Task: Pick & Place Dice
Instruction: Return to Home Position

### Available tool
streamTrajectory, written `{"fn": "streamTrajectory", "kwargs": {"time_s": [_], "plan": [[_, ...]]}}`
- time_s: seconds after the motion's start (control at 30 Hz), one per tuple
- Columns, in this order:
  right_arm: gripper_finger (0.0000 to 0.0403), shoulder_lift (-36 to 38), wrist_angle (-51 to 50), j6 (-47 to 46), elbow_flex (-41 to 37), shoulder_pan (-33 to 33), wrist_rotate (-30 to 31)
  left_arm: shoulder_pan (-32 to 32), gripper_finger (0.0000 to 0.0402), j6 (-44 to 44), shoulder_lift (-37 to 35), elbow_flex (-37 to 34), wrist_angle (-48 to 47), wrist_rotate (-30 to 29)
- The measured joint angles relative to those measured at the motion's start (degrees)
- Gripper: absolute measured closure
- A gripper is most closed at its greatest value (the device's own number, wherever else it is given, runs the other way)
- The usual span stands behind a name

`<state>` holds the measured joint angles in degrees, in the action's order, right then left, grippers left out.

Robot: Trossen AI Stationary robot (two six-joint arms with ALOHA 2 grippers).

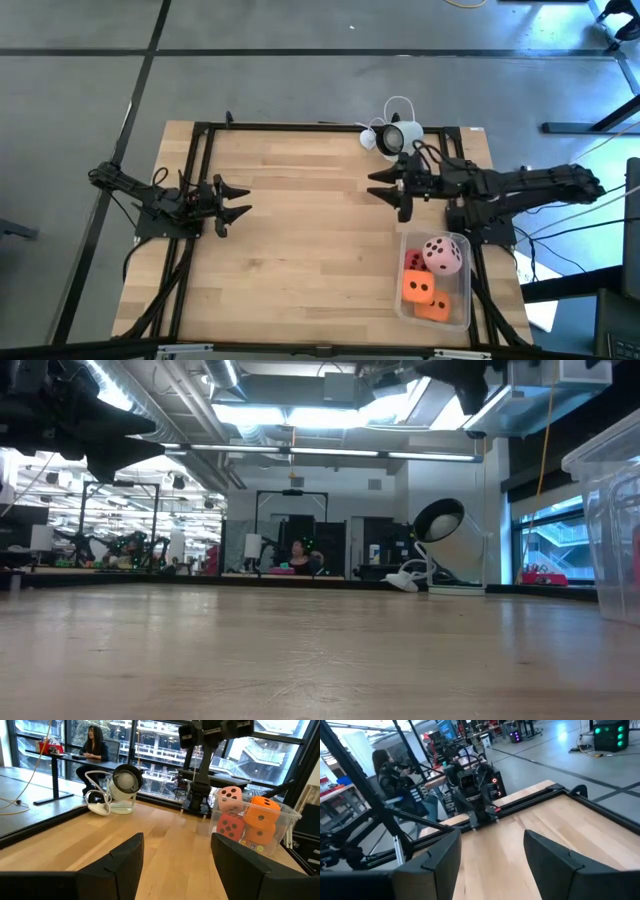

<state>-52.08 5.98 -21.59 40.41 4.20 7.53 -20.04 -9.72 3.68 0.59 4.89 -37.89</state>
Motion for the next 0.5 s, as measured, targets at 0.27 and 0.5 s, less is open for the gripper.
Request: {"fn": "streamTrajectory", "kwargs": {"time_s": [0.27,0.5], "plan": [[0.0188,11.4,-4.5,-0.7,-6.3,-1.4,2.5,0.0,0.0178,0.0,0.0,0.0,0.0,0.0],[0.0188,23.1,-4.2,-6.4,-15.1,-0.9,4.9,0.0,0.0178,0.0,0.0,0.0,0.0,0.0]]}}
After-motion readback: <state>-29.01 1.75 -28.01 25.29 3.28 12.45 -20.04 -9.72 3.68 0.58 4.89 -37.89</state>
